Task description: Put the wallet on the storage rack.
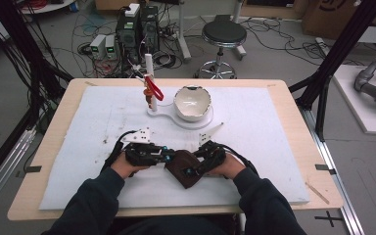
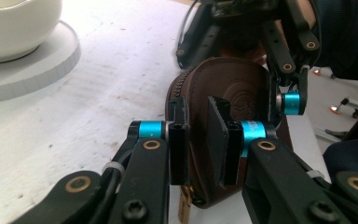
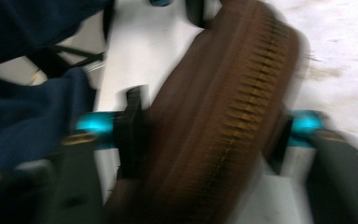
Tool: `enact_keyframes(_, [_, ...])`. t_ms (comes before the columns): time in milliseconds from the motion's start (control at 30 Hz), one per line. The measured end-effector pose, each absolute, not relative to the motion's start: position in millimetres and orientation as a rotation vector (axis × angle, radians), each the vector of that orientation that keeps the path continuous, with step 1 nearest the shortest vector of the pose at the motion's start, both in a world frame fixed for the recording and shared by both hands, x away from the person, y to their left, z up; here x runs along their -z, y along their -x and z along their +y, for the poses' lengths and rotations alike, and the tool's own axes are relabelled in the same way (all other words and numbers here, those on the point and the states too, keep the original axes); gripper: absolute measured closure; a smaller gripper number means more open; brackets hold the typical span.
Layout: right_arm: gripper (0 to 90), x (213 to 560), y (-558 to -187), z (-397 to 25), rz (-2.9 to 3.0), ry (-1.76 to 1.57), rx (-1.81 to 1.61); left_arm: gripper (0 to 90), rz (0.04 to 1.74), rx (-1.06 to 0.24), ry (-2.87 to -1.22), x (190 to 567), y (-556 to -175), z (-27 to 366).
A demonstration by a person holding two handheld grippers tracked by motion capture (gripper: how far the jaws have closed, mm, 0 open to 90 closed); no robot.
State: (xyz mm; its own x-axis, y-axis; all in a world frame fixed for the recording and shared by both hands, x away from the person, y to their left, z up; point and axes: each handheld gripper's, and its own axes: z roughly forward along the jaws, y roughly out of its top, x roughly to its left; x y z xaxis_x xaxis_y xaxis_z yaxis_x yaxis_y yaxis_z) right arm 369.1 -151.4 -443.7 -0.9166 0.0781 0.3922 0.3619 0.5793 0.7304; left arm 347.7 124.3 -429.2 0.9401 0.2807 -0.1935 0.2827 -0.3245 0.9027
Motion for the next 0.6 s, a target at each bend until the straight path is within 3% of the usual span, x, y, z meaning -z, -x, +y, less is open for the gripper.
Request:
enact_keyframes(67, [47.7,440.2,-369.8,-149.3,-2.517,0.379,1.249,75.4,0.441,-0.009,-1.893,427.0,-349.2,127.9])
enact_keyframes(167, [50.5,435.7,-370.8,-154.4,-2.540,0.413,1.269,58.1,0.523,-0.045,-1.833,422.8,-352.2,136.5])
enact_keyframes(333, [63.5,420.5,-371.6,-169.5,-2.618,0.455,1.405,48.6,0.605,-0.145,-1.770,418.6,-357.9,158.4])
enact_keyframes(600, [64.9,406.3,-373.4,-183.0,-2.709,0.533,1.502,40.9,0.712,-0.270,-1.695,415.5,-363.5,196.1])
